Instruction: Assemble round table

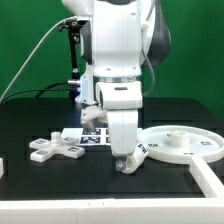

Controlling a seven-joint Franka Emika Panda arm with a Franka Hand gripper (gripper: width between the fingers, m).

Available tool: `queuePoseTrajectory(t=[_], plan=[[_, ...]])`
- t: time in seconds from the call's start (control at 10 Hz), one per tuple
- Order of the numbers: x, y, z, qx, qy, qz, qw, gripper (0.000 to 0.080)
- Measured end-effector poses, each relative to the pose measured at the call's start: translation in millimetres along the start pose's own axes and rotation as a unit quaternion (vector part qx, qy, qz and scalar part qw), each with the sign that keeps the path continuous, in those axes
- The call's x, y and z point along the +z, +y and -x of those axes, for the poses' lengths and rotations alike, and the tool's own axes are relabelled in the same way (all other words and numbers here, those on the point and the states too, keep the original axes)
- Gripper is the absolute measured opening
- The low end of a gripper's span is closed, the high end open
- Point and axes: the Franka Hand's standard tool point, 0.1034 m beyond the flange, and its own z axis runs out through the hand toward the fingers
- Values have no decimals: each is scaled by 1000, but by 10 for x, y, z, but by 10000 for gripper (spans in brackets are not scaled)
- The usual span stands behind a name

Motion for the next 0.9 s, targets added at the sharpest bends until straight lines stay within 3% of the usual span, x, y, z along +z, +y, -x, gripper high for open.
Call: queuePoseTrajectory(t=[0.3, 0.8, 0.9], plan=[[-117, 65, -52, 18, -4, -8, 1000, 649], [-104, 55, -32, 21, -4, -9, 1000, 649], [-210, 74, 1, 45, -9, -12, 999, 649]])
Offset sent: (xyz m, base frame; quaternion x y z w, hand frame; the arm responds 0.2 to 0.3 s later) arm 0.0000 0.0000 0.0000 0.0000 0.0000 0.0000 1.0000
